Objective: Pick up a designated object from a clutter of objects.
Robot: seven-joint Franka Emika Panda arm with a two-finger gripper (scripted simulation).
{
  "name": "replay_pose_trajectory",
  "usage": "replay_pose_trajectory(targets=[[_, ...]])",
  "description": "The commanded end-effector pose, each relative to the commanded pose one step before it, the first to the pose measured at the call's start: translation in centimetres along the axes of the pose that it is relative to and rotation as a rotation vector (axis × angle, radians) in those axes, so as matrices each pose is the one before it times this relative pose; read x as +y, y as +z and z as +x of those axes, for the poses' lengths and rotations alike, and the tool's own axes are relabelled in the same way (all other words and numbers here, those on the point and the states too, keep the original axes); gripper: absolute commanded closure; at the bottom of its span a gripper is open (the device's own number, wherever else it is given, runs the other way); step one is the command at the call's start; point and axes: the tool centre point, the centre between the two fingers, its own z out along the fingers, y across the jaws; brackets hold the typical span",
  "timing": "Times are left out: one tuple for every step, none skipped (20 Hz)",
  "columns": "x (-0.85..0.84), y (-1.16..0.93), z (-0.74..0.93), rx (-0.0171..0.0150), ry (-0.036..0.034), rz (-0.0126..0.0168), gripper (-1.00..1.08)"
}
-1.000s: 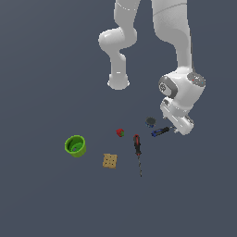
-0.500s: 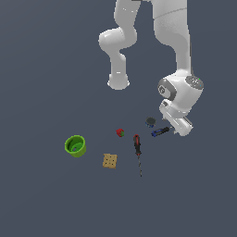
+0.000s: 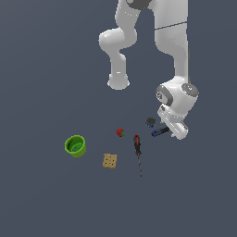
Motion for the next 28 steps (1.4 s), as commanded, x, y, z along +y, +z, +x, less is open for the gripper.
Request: replay_pose_trajectory(targets=[[-0.048,0.234,-0.014,-0.00023,0.00015,0.00122,-0.92],[0.0,0.0,0.0,0.0,0.0,0.0,1.08],[0.0,0.0,0.0,0.0,0.0,0.0,1.08],[0.0,0.0,0.0,0.0,0.0,0.0,1.08],[0.0,0.0,0.0,0.0,0.0,0.0,1.08],[0.0,0.0,0.0,0.0,0.0,0.0,1.08],[0.0,0.0,0.0,0.0,0.0,0.0,1.08],[0.0,0.0,0.0,0.0,0.0,0.0,1.08],[0.0,0.0,0.0,0.0,0.0,0.0,1.08],[0.0,0.0,0.0,0.0,0.0,0.0,1.08],[0.0,0.0,0.0,0.0,0.0,0.0,1.08],[-0.019,-0.035,0.021,-0.00021,0.00059,0.00057,1.08],[-0.003,-0.025,0.018,0.0,0.0,0.0,1.08],[-0.009,-0.076,0.054,0.0,0.0,0.0,1.08],[-0.015,-0.127,0.091,0.0,0.0,0.0,1.08],[-0.021,-0.177,0.127,0.0,0.0,0.0,1.08],[-0.027,-0.229,0.164,0.0,0.0,0.0,1.08],[-0.033,-0.281,0.201,0.0,0.0,0.0,1.08],[-0.042,-0.323,0.252,-0.00034,0.00024,-0.00025,1.08],[-0.046,-0.387,0.277,0.0,0.0,0.0,1.08],[-0.053,-0.442,0.317,0.0,0.0,0.0,1.08],[-0.06,-0.499,0.357,0.0,0.0,0.0,1.08],[-0.073,-0.541,0.429,-0.00054,0.00053,-0.00037,1.08],[-0.074,-0.614,0.439,0.0,0.0,0.0,1.08],[-0.081,-0.669,0.479,0.0,0.0,0.0,1.08],[-0.094,-0.707,0.545,-0.00037,0.00049,-0.00032,1.08],[-0.095,-0.772,0.553,0.0,0.0,0.0,1.08],[-0.108,-0.803,0.619,-0.00026,0.00054,-0.00034,1.08]])
